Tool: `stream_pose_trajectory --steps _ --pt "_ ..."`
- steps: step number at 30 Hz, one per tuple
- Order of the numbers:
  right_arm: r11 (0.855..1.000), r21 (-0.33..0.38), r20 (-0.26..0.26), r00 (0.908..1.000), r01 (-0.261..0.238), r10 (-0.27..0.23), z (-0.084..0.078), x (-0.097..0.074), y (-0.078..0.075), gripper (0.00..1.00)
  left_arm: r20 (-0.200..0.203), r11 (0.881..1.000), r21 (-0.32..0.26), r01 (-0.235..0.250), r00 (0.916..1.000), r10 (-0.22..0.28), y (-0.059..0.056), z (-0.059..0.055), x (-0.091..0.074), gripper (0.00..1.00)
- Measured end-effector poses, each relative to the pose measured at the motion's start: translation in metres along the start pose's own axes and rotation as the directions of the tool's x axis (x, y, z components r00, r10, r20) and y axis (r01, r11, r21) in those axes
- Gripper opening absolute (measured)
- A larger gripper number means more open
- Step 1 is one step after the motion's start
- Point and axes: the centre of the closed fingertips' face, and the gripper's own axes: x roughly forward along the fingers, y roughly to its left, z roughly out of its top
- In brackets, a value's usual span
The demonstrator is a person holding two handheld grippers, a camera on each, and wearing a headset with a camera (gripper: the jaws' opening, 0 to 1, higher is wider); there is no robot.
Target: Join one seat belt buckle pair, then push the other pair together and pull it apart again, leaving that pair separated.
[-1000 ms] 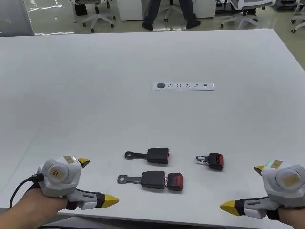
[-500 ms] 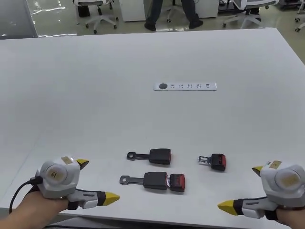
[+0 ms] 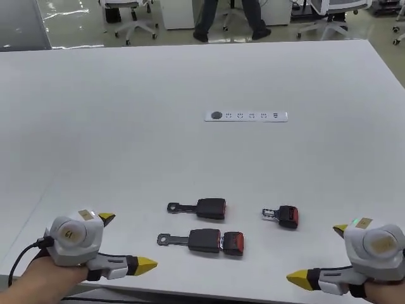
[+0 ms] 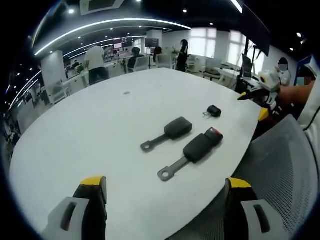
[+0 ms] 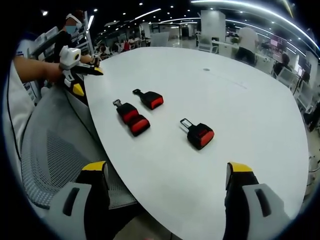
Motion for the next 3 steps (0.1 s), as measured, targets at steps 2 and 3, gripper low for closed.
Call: stream_pose_trajectory --steps 2,3 --pt "1.0 -0.004 0.005 1.0 -0.003 0.003 0.0017 0.0016 0.0005 0.98 -0.001 1.0 0.001 0.001 1.0 -0.001 0.0006 -0.001 0.0004 1.0" --pt "1.0 -0.006 0.006 1.0 -0.005 0.005 0.0019 0.0022 0.0012 0.98 0.0 1.0 0.002 0.0 1.0 0.0 0.0007 -0.0016 0.0005 1.0"
